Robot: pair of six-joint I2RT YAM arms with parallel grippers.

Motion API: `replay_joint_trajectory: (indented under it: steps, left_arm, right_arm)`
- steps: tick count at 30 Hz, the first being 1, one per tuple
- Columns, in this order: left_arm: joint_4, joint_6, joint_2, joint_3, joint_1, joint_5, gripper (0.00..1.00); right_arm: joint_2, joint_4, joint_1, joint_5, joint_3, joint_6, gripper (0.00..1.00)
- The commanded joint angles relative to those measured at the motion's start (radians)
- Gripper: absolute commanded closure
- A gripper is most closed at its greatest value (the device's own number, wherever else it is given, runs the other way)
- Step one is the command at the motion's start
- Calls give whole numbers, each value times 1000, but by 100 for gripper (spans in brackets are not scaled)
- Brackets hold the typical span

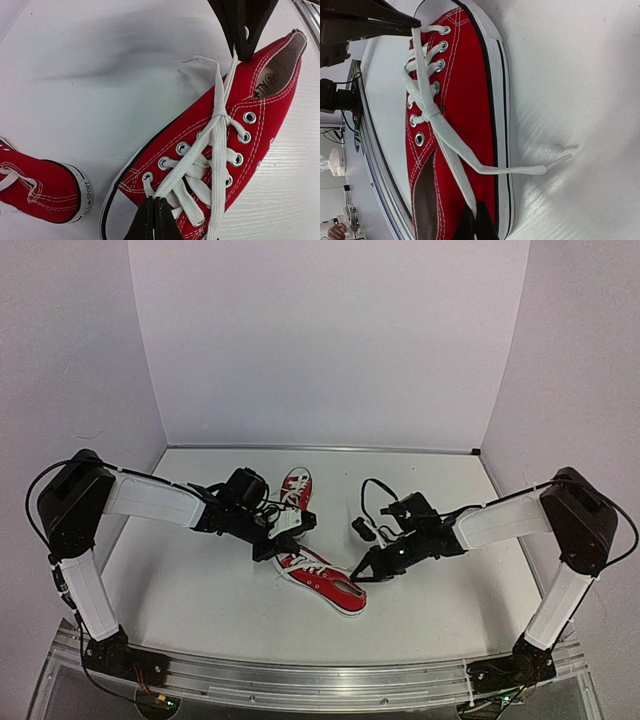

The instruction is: Tie the shoes

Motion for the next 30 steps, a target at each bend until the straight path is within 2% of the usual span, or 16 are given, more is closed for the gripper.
replay_joint_trajectory:
  steps: [1,10,12,14,17,20,23,27,30]
  left_arm:
    - [26,-4,-47,5,56,-117,100]
    - [-25,14,-16,87,7,-29,100]
    - [-37,1,-7,111,-3,-14,100]
    - [-27,-26,-16,116,-4,-3,89]
    - [24,-80,-71,79,-2,-20,67]
    - [61,-138,-158,26,-1,-51,54]
    - [77,-205,-233,-20,-1,-98,48]
    - [80,-310,-316,-91,1,-160,43]
    - [133,-385,-383,-155,1,-167,31]
  right_arm:
    - [-36,-83,-7,31,-41,-18,100]
    - [-63,-88,8,-79,-6,-40,100]
    - [-62,-116,32,-111,20,-59,92]
    - [-61,-162,55,-110,55,-87,76]
    - [-76,-262,57,-35,103,-141,60]
    - [-95,-355,56,67,170,-186,56]
    - [-77,-412,56,137,236,-221,55]
    - [4,-461,56,187,333,-267,56]
    - [64,-479,58,163,375,-295,55]
